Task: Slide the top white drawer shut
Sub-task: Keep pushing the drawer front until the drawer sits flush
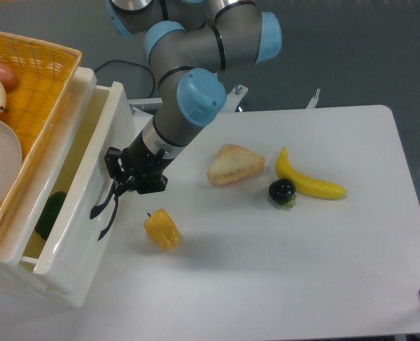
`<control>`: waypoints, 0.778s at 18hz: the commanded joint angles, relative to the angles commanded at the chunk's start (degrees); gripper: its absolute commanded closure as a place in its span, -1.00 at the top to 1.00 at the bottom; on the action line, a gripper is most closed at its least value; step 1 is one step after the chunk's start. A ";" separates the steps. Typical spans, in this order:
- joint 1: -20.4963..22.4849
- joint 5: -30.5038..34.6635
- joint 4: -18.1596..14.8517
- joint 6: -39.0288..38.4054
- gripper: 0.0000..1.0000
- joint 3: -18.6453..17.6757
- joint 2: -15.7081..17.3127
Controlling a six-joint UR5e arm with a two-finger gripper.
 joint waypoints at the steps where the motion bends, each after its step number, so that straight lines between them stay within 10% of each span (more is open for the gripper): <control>1: 0.00 -0.09 0.00 0.00 -0.70 0.00 0.00; 14: -1.58 -0.17 0.00 -0.79 -0.70 -0.09 0.09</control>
